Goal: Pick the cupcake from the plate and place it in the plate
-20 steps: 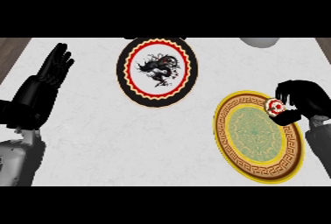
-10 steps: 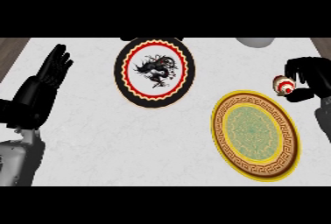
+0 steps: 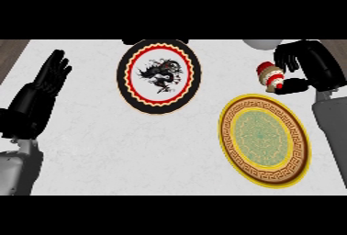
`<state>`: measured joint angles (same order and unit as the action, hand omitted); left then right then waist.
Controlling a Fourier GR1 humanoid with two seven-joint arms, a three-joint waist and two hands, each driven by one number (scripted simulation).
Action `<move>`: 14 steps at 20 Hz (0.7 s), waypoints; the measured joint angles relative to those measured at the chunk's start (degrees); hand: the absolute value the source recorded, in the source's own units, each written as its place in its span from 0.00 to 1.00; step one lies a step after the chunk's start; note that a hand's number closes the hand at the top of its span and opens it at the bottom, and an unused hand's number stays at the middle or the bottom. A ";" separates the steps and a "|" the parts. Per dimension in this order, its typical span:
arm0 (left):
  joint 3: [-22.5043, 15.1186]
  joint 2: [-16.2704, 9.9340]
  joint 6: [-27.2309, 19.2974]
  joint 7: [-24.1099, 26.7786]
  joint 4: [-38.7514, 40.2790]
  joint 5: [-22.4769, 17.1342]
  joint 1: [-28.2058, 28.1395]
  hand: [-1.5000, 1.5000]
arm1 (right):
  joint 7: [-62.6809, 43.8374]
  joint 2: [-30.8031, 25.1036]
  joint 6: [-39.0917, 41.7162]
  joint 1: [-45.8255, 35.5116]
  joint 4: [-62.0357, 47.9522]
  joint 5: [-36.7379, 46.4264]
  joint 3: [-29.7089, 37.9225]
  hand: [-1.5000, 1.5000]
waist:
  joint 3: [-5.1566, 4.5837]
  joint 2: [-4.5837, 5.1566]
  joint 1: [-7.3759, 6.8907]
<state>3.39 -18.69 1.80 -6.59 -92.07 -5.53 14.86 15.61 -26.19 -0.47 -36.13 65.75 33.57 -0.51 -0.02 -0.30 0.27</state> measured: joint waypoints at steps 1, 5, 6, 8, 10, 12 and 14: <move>-0.38 0.37 -0.24 -0.21 -0.56 0.33 -0.47 0.50 | -0.78 1.22 0.43 -0.27 1.57 -0.41 -0.47 1.00 | 0.00 0.00 -0.07; 0.54 0.20 0.43 0.42 0.30 0.40 0.25 0.50 | -5.46 4.71 3.20 -1.63 7.32 -0.65 -2.67 1.00 | -0.01 0.10 -0.16; 0.85 -0.13 0.89 -0.03 0.21 0.17 0.51 0.50 | -6.54 5.80 3.31 -2.07 8.19 -0.20 -3.39 1.00 | -0.01 0.12 -0.23; 0.89 0.19 1.46 0.44 0.38 0.22 0.05 0.50 | -8.75 7.45 4.26 -3.28 9.30 0.31 -4.21 1.00 | -0.01 0.16 -0.34; 1.05 0.32 1.72 0.17 0.24 0.22 0.31 0.50 | -10.52 9.86 4.18 -5.44 8.57 1.25 -5.17 1.00 | 0.00 0.23 -0.51; 0.58 0.99 1.00 -0.24 -0.11 1.04 0.86 0.50 | -12.59 13.04 3.66 -7.83 7.07 1.89 -6.07 1.00 | 0.01 0.28 -0.68; 0.54 1.33 0.94 -0.33 0.96 1.24 2.31 0.50 | -14.04 16.31 2.81 -10.92 3.81 2.62 -6.77 1.00 | 0.00 0.38 -0.87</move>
<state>3.93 -17.36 2.74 -6.92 -91.11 -4.29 17.17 1.57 -9.88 2.35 -47.05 69.56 36.19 -7.29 -0.03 0.09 -0.60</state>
